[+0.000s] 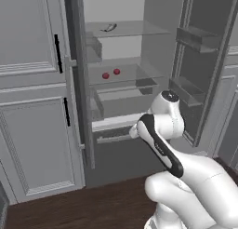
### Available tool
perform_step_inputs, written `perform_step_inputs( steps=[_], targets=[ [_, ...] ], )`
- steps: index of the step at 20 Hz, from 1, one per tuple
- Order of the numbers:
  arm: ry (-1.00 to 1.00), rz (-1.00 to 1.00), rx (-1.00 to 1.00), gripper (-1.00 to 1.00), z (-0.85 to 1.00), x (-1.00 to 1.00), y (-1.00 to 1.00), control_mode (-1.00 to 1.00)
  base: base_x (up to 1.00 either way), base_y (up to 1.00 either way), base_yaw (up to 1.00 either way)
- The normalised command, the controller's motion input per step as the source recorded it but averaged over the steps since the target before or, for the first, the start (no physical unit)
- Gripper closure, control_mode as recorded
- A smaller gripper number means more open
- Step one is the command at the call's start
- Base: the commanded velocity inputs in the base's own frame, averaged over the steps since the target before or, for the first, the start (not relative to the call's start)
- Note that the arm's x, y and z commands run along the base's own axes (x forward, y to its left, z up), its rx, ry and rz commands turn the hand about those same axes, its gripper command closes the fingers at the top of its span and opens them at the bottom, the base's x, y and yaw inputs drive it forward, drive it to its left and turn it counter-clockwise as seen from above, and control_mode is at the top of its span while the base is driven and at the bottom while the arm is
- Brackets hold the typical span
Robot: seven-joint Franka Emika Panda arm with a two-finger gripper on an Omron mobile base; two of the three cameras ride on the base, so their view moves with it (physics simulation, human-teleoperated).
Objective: Place one tomato and one fish in each tupperware on the nearby counter, to pack two identical lunches.
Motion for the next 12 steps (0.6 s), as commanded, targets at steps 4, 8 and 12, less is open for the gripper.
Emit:
perform_step_inputs(
  steps=[4,8,12],
  targets=[
    [0.00,0.00,0.00,-1.00,0.00,0.00,0.00,1.00,1.00,0.37,-0.15],
    [0.00,0.00,0.00,-1.00,0.00,0.00,0.00,1.00,1.00,-0.21,-0.07],
    [0.00,0.00,0.00,-1.00,0.00,0.00,0.00,1.00,1.00,-0.28,-0.19]
  ],
)
